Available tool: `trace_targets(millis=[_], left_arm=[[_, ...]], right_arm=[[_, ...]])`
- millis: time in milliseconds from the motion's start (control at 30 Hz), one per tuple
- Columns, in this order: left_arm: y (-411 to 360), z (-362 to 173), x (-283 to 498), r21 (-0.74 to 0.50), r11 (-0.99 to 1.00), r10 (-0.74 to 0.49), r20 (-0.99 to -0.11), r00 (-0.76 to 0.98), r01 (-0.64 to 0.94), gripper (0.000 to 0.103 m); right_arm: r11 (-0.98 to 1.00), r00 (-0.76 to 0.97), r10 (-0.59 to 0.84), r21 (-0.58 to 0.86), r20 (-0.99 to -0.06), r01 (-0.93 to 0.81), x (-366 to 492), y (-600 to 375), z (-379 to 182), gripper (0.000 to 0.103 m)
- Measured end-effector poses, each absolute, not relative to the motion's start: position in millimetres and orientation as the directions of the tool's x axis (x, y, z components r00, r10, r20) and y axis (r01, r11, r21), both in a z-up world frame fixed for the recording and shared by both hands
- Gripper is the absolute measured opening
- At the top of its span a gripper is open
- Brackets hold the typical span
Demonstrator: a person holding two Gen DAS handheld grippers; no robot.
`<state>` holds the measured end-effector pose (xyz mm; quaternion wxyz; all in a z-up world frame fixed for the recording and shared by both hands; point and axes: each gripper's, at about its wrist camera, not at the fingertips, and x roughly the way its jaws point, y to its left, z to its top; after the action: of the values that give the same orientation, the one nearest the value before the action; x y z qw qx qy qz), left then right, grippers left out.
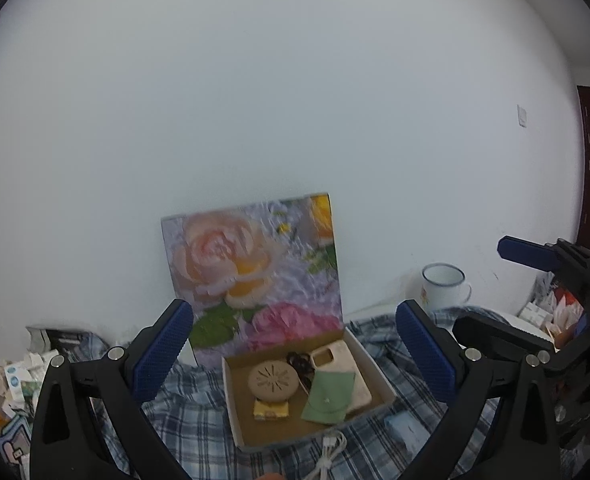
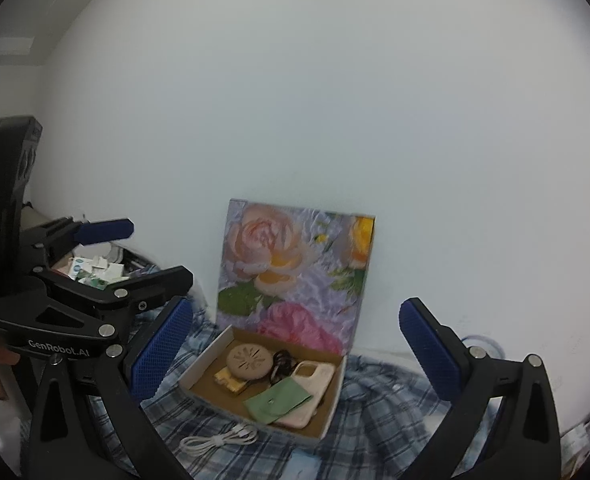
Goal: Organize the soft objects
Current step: 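Withdraw both open grippers up and away from the box, then lower both grippers toward the white cable and blue wipes packet beside the box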
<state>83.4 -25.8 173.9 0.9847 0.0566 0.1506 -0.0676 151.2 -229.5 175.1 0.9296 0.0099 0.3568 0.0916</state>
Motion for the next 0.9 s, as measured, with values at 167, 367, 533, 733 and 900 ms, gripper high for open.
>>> trace_targets(millis=[167,367,533,733,900], left_arm=[[-24.4,155.7,83.4,0.091,0.981,-0.13,-0.339,0.932,0.17,0.103],[-22.4,138.1,88.0,0.071,0.981,-0.142,-0.379,0.915,0.182,0.103],[-20.5,121.6,94.8,0.064,0.981,-0.138,-0.421,0.897,0.181,0.103],[-12.6,93.2,106.5,0.024,0.984,-0.147,-0.475,0.868,0.179,0.103],[-6.4,69.7,119.2,-0.021,0.982,-0.169,-0.533,0.829,0.186,0.103]], right_arm=[[0.981,0.696,0.183,0.089,-0.694,-0.17,145.0,-228.5,157.5,0.103],[0.979,0.663,0.201,0.128,-0.721,-0.158,141.2,-229.8,136.6,0.103],[0.977,0.636,0.211,0.141,-0.742,-0.158,139.6,-229.4,122.1,0.103],[0.977,0.601,0.215,0.16,-0.77,-0.144,138.5,-231.4,100.6,0.103],[0.977,0.563,0.214,0.169,-0.798,-0.131,138.6,-232.7,79.4,0.103]])
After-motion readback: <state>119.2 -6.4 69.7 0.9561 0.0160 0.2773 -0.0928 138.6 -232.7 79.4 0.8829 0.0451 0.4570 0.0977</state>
